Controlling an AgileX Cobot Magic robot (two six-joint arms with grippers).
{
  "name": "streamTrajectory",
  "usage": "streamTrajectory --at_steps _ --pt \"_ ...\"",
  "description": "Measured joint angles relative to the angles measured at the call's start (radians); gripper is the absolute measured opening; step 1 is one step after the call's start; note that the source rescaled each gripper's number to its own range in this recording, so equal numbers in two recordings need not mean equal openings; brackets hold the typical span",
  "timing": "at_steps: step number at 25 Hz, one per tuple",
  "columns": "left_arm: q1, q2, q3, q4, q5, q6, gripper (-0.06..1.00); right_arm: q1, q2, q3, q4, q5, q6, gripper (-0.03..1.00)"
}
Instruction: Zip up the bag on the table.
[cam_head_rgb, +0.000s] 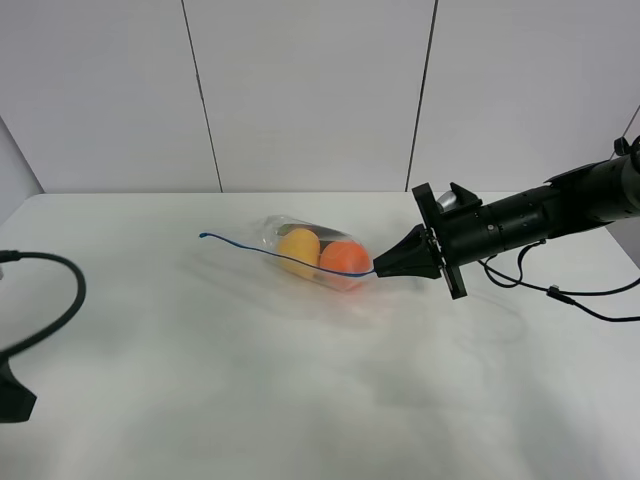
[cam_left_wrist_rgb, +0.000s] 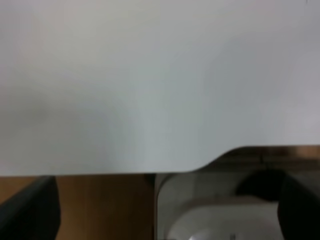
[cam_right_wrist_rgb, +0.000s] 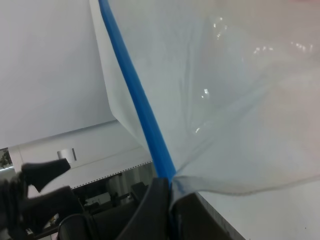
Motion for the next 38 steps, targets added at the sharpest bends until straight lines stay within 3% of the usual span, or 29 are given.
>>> streamTrajectory --at_steps 12,15,17,19,22,24,28,35,38 --pt "0.000 -0.513 0.039 0.016 0.014 0.000 1.00 0.000 0.000 0.000 -0.001 0.000 0.000 0.00" --pt "0.000 -0.641 0.040 0.016 0.015 0.000 1.00 0.000 0.000 0.000 -0.003 -0.003 0.000 0.05" --pt "0.000 -0.722 0.040 0.016 0.015 0.000 1.00 0.000 0.000 0.000 -0.004 -0.008 0.001 0.15" --pt "0.000 -0.752 0.040 0.016 0.015 0.000 1.00 0.000 0.000 0.000 -0.004 -0.020 0.014 0.33" --pt "0.000 -0.757 0.040 0.016 0.015 0.000 1.00 0.000 -0.001 0.000 -0.011 -0.023 0.018 0.76" --pt "0.000 -0.757 0.040 0.016 0.015 0.000 1.00 0.000 -0.010 -0.010 -0.039 -0.024 0.015 0.91" --pt "0.000 -0.757 0.040 0.016 0.015 0.000 1.00 0.000 -0.053 -0.110 -0.233 -0.022 0.073 0.98" --pt "0.000 -0.757 0.040 0.016 0.015 0.000 1.00 0.000 -0.090 -0.363 -0.873 -0.048 0.450 0.99" --pt "0.000 -0.757 0.040 0.016 0.015 0.000 1.00 0.000 -0.090 -0.402 -1.065 -0.037 0.536 0.99"
